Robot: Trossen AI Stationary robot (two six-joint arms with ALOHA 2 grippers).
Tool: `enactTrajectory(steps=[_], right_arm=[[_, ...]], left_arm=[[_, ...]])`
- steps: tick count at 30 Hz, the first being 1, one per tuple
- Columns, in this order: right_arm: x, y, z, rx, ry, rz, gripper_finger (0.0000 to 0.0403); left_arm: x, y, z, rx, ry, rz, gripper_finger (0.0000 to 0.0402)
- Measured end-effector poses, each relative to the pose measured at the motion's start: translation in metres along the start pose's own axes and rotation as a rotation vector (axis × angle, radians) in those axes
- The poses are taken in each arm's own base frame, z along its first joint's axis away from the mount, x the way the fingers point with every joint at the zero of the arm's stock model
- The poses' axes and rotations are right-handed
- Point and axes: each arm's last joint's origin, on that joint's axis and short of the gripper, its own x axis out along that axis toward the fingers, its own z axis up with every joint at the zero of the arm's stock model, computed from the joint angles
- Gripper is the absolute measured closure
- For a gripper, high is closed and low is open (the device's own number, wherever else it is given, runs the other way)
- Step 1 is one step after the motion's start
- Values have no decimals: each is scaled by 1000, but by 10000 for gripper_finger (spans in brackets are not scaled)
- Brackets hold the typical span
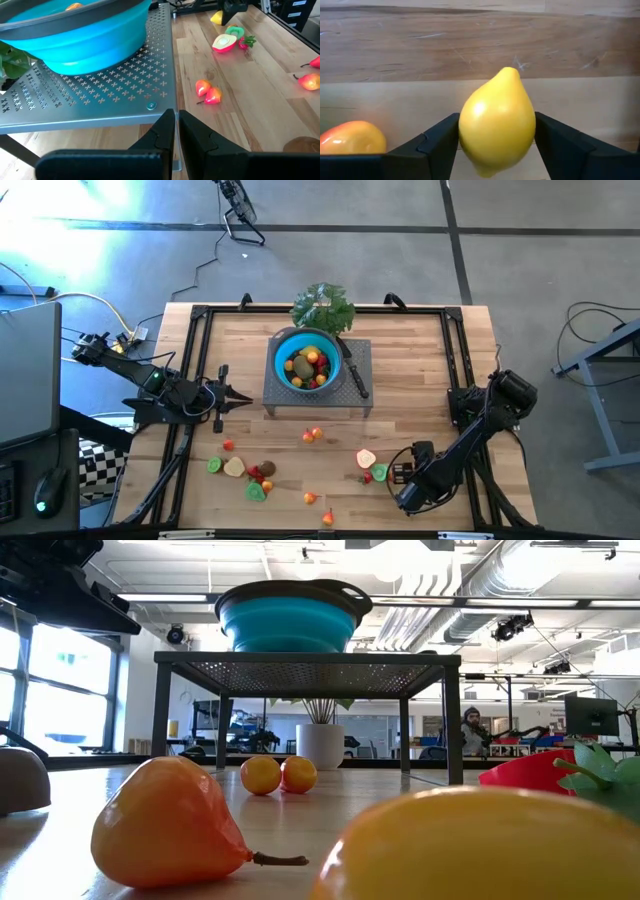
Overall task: Pick & Place Fruit
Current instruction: Put the lemon into the blue strainer bowl on the shelf
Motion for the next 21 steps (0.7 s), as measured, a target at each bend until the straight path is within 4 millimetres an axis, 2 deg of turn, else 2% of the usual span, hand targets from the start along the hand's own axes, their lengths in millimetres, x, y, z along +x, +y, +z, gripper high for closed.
enactTrajectory(steps=[8,21], right_arm=[[0,0,0,0,-1,0,196],[0,0,0,-4,0,0,189]], left_arm=[[0,0,0,0,0,0,380],[0,0,0,0,0,0,380]])
